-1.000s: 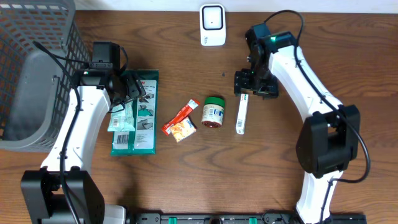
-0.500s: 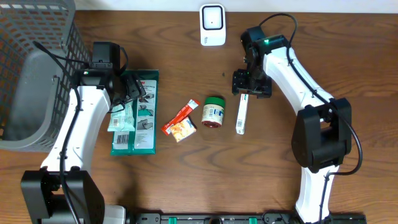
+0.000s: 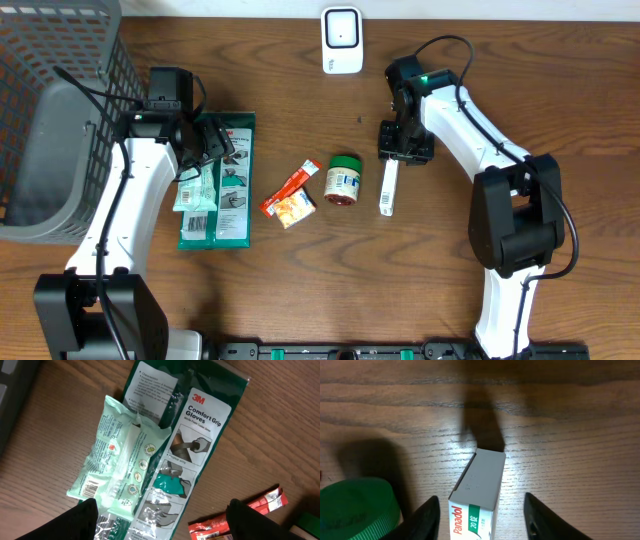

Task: Scan the item barcode
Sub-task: 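Raise the right arm and move its gripper over the Panadol box, then close the right gripper on the Panadol box and lift it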

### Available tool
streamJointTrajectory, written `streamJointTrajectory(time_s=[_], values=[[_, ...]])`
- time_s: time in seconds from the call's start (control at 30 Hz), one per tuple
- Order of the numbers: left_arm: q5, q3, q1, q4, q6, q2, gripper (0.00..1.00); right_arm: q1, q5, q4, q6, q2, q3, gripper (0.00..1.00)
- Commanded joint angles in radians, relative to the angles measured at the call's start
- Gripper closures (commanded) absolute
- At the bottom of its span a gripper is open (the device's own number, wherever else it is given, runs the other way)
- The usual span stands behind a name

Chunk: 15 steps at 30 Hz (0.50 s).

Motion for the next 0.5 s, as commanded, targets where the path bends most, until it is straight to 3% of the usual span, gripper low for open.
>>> streamJointTrajectory(time_s=[0.0, 0.33, 0.47], values=[[-0.008, 0.014, 0.003, -0.002, -0.001, -0.011, 0.17, 0.008, 0.008, 0.0, 0.003, 0.006, -0.002, 0.51], [-0.008, 0.014, 0.003, -0.002, -0.001, -0.011, 0.17, 0.042, 0.014, 0.059, 0.004, 0.006, -0.042, 0.48], [-0.008, 0.014, 0.003, -0.002, -0.001, -0.011, 0.17, 0.041, 0.014, 0.071, 0.003, 0.006, -0.047, 0.59]])
